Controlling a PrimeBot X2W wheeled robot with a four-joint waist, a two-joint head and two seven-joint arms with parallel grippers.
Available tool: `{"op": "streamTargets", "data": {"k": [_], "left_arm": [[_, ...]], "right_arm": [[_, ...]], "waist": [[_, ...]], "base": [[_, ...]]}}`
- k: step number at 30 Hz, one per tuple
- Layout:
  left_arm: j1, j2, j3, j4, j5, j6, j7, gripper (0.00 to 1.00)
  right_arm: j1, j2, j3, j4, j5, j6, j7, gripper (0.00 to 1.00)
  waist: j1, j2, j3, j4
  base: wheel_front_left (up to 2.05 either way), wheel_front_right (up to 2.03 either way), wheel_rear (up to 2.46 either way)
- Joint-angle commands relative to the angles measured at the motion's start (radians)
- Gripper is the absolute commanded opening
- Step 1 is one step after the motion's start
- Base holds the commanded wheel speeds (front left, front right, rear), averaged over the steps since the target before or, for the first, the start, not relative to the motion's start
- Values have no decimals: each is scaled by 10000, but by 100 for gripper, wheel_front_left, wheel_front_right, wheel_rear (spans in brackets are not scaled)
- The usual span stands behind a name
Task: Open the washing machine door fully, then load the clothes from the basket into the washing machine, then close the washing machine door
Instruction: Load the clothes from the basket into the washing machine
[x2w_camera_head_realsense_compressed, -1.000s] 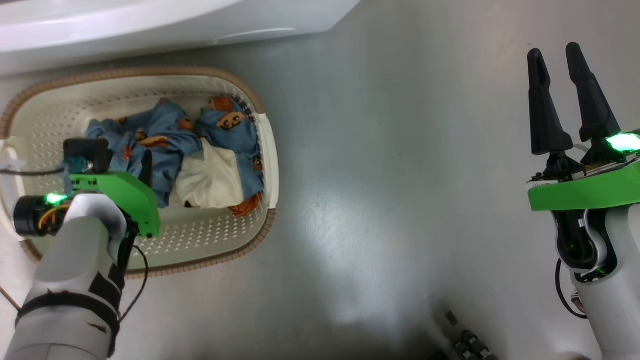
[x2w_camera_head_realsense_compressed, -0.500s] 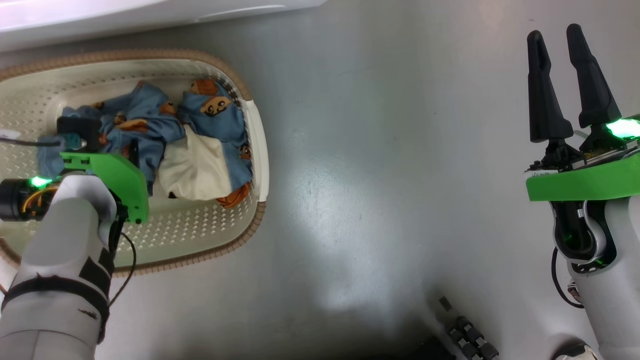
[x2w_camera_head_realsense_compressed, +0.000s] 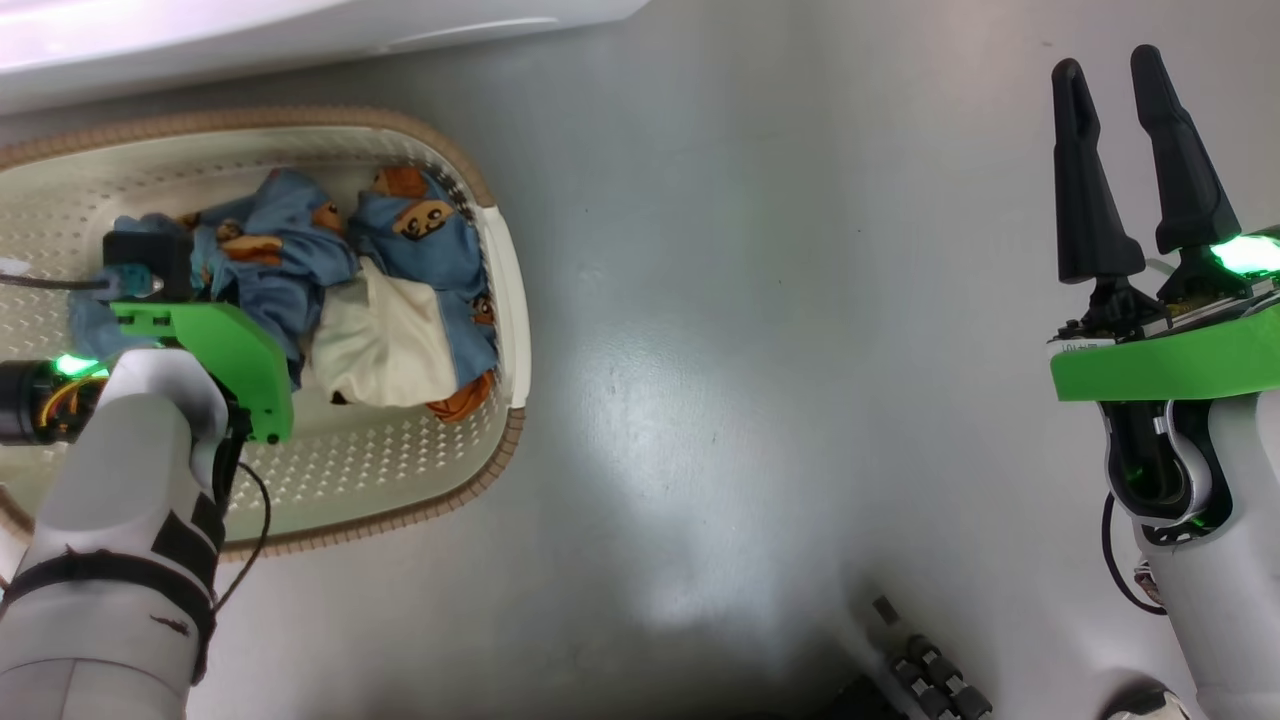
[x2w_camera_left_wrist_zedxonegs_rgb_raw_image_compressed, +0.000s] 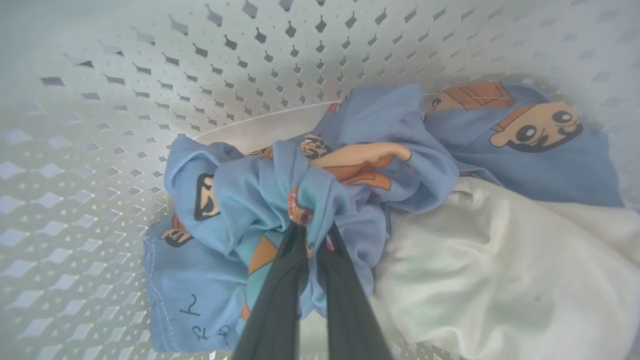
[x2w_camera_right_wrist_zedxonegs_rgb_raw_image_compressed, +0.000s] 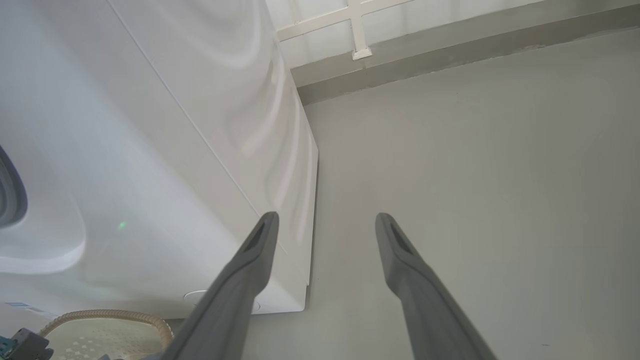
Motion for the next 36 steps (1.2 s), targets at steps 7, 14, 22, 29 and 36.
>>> {"op": "streamTargets", "data": {"k": [7,14,22,29,36], "left_arm": [[262,215,309,-45,-418,-144,-784,0],[746,45,346,-45,-655,-423,-1711,0],[1610,-218,533,-120,-1031,-655,-2408,0],[2769,-252,839,-1241,-1223,-657,-2508,0],[4378,-318,1309,-3054,-1113,-539,-2511,0]], "right_arm": [[236,-138,63,-74,-125,58,-78,100],[475,-174,140,165,-127,58,-78,100],[1082,-255,191,378,-113,58,-78,100],[1736,-398,286,625,-91,58,-78,100],[2399,-544,340,892,-49,58,-78,100]], "waist": [[1,0,-551,300],[1,0,-1531,615],[1,0,-2960,853],[1,0,-4264,946],[1,0,-5514,997]], "base": [[0,0,0],[0,0,0],[0,0,0],[0,0,0],[0,0,0]]}}
